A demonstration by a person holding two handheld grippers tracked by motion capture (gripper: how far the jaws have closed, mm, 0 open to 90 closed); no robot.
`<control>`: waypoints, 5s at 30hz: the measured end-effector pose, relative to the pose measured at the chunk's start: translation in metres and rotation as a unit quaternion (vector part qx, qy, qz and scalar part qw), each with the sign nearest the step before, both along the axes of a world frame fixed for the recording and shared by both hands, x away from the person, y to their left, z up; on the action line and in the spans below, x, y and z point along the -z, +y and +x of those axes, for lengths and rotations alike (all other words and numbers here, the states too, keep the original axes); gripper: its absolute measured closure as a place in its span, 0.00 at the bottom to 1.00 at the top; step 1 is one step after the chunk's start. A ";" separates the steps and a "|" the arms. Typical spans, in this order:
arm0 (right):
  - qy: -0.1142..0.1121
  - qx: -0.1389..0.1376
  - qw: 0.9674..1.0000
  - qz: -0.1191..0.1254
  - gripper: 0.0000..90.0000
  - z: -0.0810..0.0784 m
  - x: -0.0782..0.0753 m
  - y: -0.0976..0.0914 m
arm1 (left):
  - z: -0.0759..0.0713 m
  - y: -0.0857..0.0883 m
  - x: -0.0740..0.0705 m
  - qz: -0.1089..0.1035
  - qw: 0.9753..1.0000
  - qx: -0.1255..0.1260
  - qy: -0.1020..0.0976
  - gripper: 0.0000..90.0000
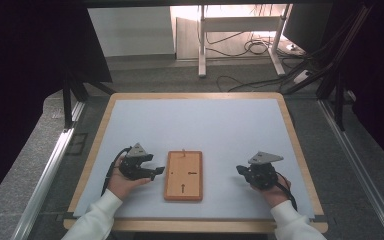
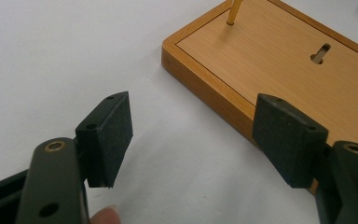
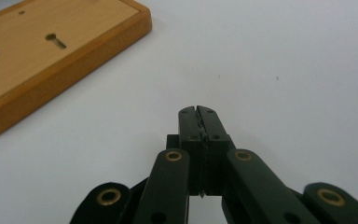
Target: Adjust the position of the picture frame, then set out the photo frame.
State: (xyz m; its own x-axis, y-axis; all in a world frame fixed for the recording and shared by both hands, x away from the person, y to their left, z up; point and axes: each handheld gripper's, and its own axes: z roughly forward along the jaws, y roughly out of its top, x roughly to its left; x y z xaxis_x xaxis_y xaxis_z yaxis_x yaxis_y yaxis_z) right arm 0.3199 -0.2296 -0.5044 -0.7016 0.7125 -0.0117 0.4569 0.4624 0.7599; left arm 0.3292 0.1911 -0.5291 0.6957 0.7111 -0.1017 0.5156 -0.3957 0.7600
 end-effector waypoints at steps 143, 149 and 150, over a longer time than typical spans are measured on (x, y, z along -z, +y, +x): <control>-0.086 -0.134 0.986 -0.056 0.19 -0.046 -0.005 0.084 | 0.089 -0.065 -0.014 -0.037 0.986 0.150 0.065 0.92; -0.104 -0.162 0.977 -0.092 0.15 -0.055 0.002 0.107 | 0.091 -0.064 -0.013 -0.045 0.985 0.154 0.070 0.92; -0.106 -0.165 0.976 -0.098 0.15 -0.056 0.004 0.111 | 0.091 -0.064 -0.012 -0.045 0.984 0.155 0.071 0.92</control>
